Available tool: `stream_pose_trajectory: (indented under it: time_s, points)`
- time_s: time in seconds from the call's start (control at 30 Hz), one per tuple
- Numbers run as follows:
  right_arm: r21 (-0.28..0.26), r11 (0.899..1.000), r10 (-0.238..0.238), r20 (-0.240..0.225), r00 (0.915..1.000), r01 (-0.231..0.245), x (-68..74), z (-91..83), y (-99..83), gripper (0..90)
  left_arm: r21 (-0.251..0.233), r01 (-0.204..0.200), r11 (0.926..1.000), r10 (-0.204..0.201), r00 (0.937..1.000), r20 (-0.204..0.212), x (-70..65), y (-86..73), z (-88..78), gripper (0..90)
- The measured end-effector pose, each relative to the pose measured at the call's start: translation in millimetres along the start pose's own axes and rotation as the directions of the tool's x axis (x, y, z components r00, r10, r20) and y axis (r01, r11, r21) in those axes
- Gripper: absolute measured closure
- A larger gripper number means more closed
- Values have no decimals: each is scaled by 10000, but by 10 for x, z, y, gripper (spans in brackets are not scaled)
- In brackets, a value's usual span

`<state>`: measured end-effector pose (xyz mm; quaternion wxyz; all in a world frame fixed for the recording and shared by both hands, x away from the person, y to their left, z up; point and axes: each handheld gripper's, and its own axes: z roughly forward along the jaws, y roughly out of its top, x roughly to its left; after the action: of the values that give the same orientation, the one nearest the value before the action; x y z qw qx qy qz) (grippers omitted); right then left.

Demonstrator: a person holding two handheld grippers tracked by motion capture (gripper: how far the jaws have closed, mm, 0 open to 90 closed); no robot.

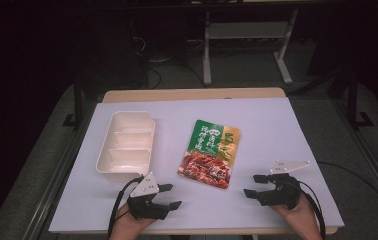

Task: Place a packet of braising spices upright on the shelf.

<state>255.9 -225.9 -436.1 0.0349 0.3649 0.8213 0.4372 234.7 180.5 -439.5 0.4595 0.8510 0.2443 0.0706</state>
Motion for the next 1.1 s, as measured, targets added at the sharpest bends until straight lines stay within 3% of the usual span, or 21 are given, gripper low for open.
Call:
stream_pose_trajectory:
  time_s: [0.27, 0.47, 0.67, 0.8, 0.97, 1.0, 1.1]
  points:
    - [-218, 9997, 68, 205, 9998, -63, -44, -35, 6, 294, -35, 21, 10000, -22, 10000, -46, 16, 67, 33, 422]
    - [-306, 9993, 215, 334, 9992, -204, -101, -36, 47, 281, -80, -163, 9998, 159, 9989, -442, 102, 267, 117, 492]
    - [-179, 9995, 256, 381, 9989, -249, -139, 10, 96, 287, -43, -37, 10000, 35, 9990, -447, 159, 354, 225, 560]
    - [1, 9994, 348, 336, 9988, -348, -207, 86, 167, 279, 306, -8, 9995, 33, 9968, -799, 228, 436, 375, 606]
    - [-141, 9984, 546, 539, 9971, -539, -291, 148, 289, 264, 602, -7, 9982, 71, 9943, -1061, 276, 493, 481, 701]
    - [-152, 9983, 565, 625, 9964, -557, -310, 168, 318, 259, 756, -24, 9971, 126, 9909, -1342, 288, 511, 533, 738]
    - [-58, 9975, 708, 764, 9946, -706, -376, 243, 417, 249, 1219, -82, 9925, 283, 9860, -1640, 313, 525, 619, 819]
